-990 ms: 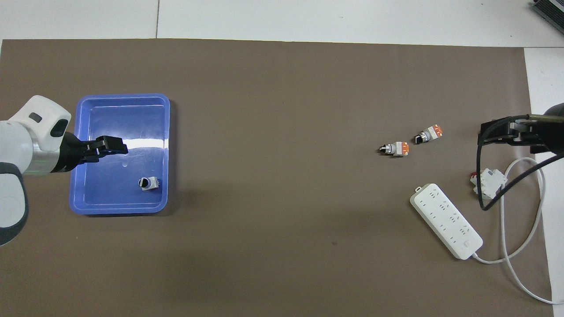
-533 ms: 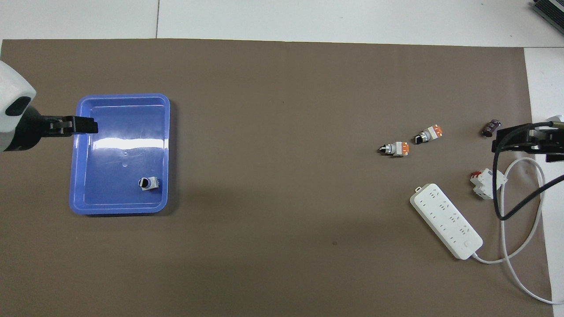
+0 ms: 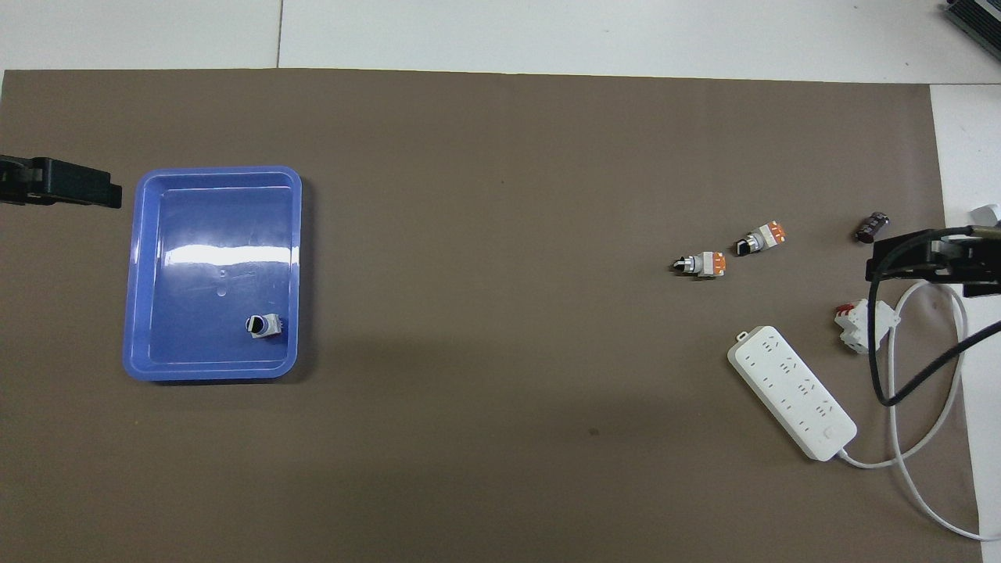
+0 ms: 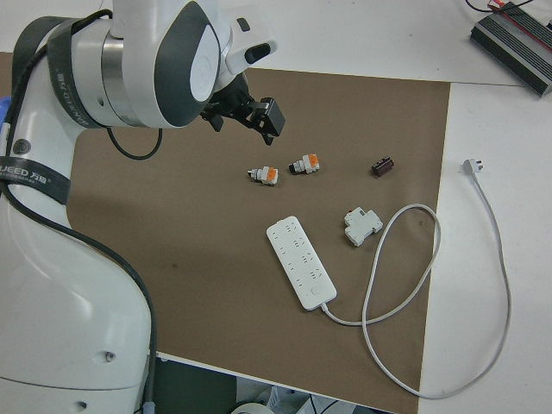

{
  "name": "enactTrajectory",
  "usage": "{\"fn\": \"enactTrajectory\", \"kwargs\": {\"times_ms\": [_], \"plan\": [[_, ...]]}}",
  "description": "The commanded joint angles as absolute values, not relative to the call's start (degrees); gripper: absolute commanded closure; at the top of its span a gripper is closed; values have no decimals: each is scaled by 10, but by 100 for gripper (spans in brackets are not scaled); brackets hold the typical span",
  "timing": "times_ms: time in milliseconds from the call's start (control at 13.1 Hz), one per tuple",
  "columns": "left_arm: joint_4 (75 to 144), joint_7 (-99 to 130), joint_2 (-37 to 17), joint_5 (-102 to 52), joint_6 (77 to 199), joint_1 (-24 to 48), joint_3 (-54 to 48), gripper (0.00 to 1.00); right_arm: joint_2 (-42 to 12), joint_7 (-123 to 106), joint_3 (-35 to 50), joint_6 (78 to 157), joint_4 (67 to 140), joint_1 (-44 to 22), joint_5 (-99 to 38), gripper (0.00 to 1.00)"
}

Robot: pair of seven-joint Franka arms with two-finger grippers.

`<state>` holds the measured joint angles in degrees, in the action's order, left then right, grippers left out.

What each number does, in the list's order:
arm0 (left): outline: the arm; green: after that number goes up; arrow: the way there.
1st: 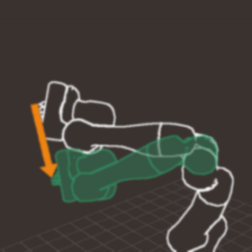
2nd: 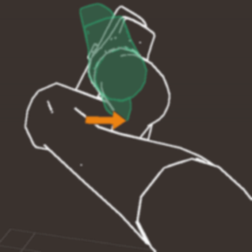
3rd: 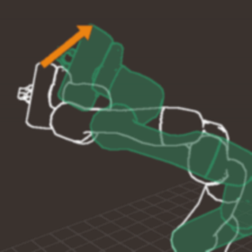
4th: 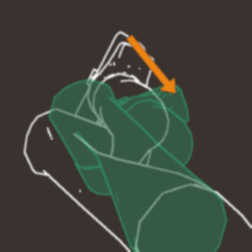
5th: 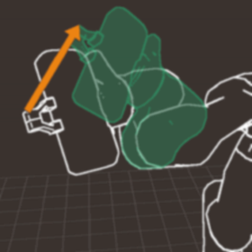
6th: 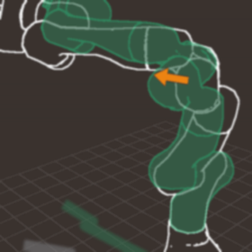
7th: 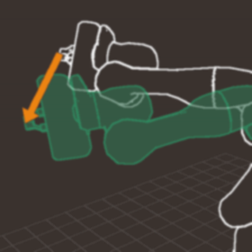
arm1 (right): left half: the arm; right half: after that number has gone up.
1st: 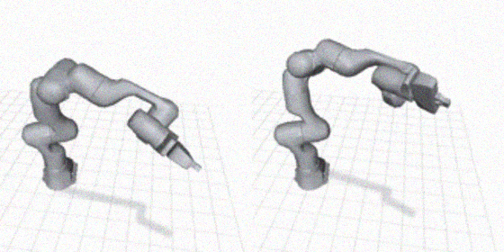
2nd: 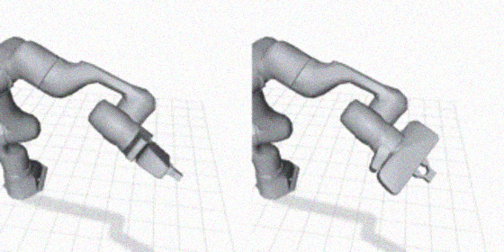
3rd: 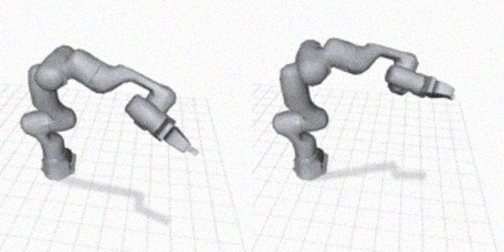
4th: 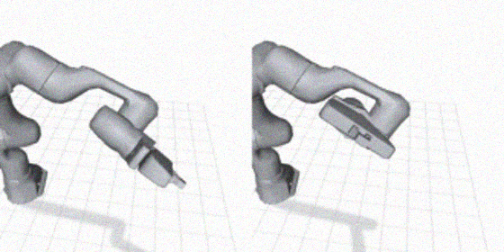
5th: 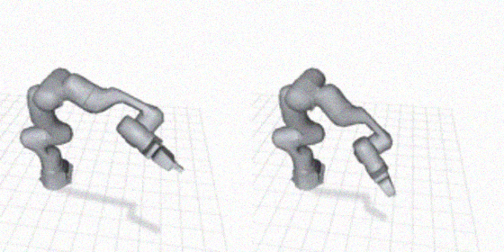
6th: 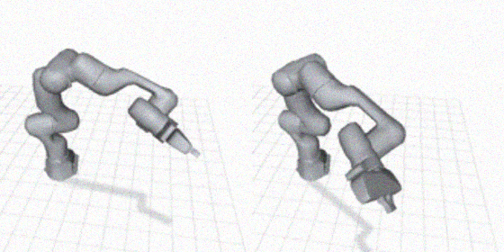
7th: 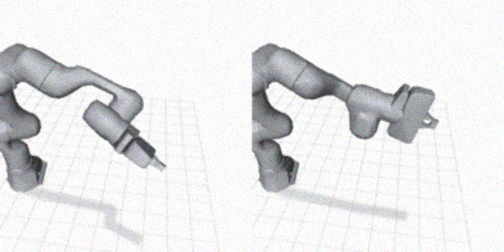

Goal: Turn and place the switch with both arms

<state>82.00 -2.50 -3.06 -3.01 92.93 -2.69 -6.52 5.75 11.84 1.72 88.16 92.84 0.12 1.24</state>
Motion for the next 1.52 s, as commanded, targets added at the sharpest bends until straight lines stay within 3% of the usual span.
{"fn": "enactTrajectory", "kwargs": {"times_ms": [0, 381, 1448], "plan": [[770, -43, -55, -19, 889, -27, -67, 0, 63, 104, 11, 874, 926, -8, 20, 1], [853, -69, -4, -19, 862, 14, -22, 0, 62, 106, -2, 874, 930, -14, 21, 1], [865, -75, 12, -6, 818, 26, -1, 0, 62, 110, 1, 885, 931, -15, 19, 1]]}}
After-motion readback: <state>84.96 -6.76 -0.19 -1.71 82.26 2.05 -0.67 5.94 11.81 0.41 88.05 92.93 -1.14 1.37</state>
